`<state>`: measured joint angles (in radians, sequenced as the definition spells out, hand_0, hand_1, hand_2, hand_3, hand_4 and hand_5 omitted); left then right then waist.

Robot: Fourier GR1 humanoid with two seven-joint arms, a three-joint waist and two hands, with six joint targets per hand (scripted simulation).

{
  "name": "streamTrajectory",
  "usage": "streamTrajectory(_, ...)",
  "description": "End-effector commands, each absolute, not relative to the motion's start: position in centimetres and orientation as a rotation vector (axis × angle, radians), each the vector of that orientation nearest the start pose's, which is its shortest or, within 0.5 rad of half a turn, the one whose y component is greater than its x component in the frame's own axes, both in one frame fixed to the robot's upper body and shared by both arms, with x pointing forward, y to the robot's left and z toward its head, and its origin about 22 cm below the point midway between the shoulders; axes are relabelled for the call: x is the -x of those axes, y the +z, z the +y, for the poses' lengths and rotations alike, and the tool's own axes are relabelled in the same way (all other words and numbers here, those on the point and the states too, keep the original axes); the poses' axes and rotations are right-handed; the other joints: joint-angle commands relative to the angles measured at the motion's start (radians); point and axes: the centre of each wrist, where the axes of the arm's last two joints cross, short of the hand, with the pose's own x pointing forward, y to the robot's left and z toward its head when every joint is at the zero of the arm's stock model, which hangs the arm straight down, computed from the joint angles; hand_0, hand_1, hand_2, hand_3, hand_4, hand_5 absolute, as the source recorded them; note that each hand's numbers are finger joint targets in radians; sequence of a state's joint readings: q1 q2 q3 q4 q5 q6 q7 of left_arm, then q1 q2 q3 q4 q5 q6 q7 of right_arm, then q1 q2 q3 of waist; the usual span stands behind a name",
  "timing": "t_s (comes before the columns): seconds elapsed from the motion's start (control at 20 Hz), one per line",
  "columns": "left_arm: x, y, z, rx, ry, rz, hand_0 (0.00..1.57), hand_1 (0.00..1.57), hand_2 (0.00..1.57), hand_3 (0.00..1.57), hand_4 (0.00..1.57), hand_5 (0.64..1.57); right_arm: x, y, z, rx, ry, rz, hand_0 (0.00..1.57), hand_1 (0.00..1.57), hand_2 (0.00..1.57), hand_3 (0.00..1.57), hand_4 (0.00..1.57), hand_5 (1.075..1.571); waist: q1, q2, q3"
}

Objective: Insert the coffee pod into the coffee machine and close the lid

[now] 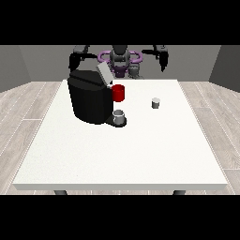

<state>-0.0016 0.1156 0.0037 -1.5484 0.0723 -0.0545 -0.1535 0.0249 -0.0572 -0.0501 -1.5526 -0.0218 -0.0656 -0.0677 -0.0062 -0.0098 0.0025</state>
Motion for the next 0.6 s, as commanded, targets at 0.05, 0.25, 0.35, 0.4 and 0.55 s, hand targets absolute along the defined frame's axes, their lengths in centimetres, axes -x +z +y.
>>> streamTrajectory(0.05,-24.1,-0.8,26.0,-0.022,-0.124,-1.730,0.00,0.00,0.00,0.00,0.24,1.571,-23.8,-1.1,-26.6,0.157,-0.139,-1.639,0.00,0.00,0.00,0.00,0.14,1.571,-0.002,-0.003,-0.0025)
streamTrajectory(0.25,-25.7,1.5,28.0,-0.114,-0.232,-1.694,0.00,0.00,0.00,0.00,0.21,1.571,-23.3,-1.5,-26.9,0.176,-0.116,-1.657,0.00,0.00,0.00,0.00,0.17,1.571,-0.021,0.000,-0.0022)
streamTrajectory(0.35,-26.7,2.2,28.7,-0.190,-0.287,-1.685,0.00,0.00,0.00,0.00,0.00,1.571,-24.0,-1.0,-24.4,0.163,-0.109,-1.654,0.00,0.00,0.00,0.00,0.18,1.571,-0.029,0.016,-0.0023)
streamTrajectory(0.4,-27.1,1.7,30.8,-0.196,-0.285,-1.700,0.00,0.00,0.00,0.00,0.00,1.571,-23.6,-1.1,-23.9,0.138,-0.123,-1.675,0.00,0.00,0.00,0.00,0.17,1.571,-0.061,0.044,-0.0026)
streamTrajectory(0.55,-29.6,5.3,33.9,-0.221,-0.275,-1.639,0.00,0.00,0.00,0.00,0.00,1.571,-25.6,1.6,-25.3,0.092,-0.109,-1.720,0.00,0.00,0.00,0.00,0.19,1.571,-0.076,0.074,-0.0024)
